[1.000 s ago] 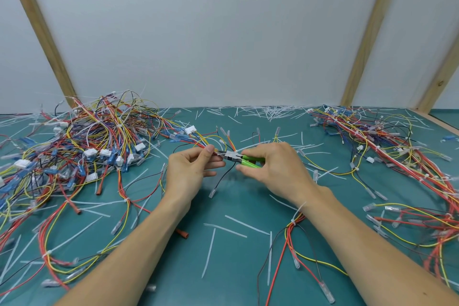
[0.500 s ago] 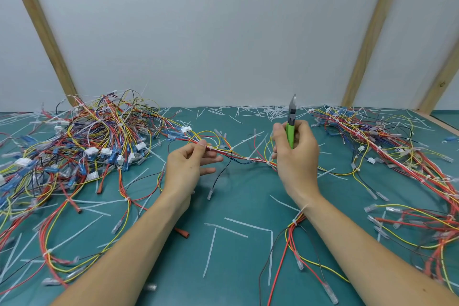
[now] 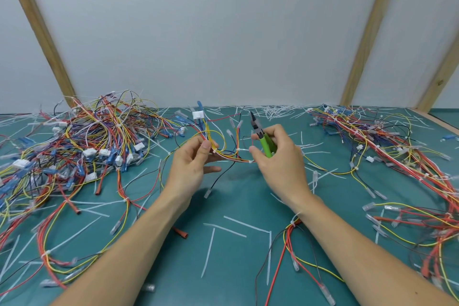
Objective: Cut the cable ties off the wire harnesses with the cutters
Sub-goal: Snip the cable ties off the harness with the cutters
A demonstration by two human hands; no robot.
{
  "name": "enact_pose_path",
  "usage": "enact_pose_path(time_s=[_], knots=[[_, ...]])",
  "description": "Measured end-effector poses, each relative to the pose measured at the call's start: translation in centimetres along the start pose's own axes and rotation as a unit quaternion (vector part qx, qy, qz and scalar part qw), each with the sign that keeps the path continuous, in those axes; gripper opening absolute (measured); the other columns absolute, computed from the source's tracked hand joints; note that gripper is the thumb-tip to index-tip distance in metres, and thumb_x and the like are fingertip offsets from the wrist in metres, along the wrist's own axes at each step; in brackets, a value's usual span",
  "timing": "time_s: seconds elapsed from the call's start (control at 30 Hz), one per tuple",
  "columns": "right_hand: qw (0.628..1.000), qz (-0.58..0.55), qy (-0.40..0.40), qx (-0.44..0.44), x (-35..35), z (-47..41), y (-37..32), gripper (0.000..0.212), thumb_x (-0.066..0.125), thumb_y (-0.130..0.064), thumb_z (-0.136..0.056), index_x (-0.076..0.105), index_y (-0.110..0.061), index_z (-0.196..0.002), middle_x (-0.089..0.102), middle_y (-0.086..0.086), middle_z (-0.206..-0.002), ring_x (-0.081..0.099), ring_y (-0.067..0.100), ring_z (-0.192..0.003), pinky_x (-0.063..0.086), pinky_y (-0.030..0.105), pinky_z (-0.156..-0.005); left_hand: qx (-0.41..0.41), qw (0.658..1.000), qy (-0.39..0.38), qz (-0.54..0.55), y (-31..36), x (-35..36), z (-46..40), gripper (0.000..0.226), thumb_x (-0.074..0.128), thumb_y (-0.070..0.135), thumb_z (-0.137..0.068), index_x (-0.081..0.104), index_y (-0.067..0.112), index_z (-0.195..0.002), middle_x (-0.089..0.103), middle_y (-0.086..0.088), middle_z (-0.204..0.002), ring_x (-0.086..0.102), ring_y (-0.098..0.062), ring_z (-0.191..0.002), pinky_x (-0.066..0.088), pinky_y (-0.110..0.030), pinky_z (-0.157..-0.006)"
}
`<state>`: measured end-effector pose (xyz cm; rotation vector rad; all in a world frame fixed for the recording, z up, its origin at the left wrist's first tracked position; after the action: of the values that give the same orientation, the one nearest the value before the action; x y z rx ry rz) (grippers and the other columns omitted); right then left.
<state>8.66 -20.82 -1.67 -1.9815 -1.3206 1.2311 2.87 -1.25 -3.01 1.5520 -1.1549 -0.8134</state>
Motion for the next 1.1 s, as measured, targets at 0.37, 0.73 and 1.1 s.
enact_pose_path(time_s=[0.37,0.73,1.1], knots=[[0.996,0.044,-0.082,-0.001,1.5,0.2,0.8,0.021,0.074,-0.026,-0.084,0.056,-0.031,-0.094,0.072,-0.019,-0.085,0.066,0.015,-0.084,0.054,0.042,-0.078,0.027,0.997,0.025,-0.072,0.1,-0.6,-0.1,0.026,0.053,0.025,-0.103,0.061,0.008,-0.085,0.069,0.002,-0.071,0.077,-0.02,-0.078,0.055,-0.025,-0.054],[0.997,0.056,0.032,0.032,-1.1,-1.2,2.0,0.022,0.071,-0.021,-0.088,0.051,-0.027,-0.095,0.065,-0.01,-0.08,0.06,0.025,-0.078,0.044,0.037,-0.066,-0.016,0.993,0.03,-0.112,-0.2,-0.5,0.2,0.03,0.054,0.023,-0.104,0.074,0.005,-0.09,0.071,-0.011,-0.074,0.065,-0.02,-0.054,0.039,-0.012,-0.045],[1.0,-0.015,0.027,-0.003,-0.9,-0.4,0.4,0.022,0.073,-0.019,-0.086,0.054,-0.026,-0.094,0.068,-0.008,-0.078,0.061,0.018,-0.072,0.053,0.045,-0.071,0.146,0.962,0.058,-0.224,3.6,0.6,1.7,0.008,0.068,0.022,-0.095,0.073,0.027,-0.094,0.069,0.018,-0.081,0.06,-0.009,-0.066,0.045,-0.016,-0.061]])
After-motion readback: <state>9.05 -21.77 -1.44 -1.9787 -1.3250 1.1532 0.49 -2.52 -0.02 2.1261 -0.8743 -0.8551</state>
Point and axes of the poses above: each hand's wrist, its own z-axis away from the middle knuckle, its own x-axis out of the palm, y = z × x, the point moved 8 cm from there along -z, towards the middle knuckle
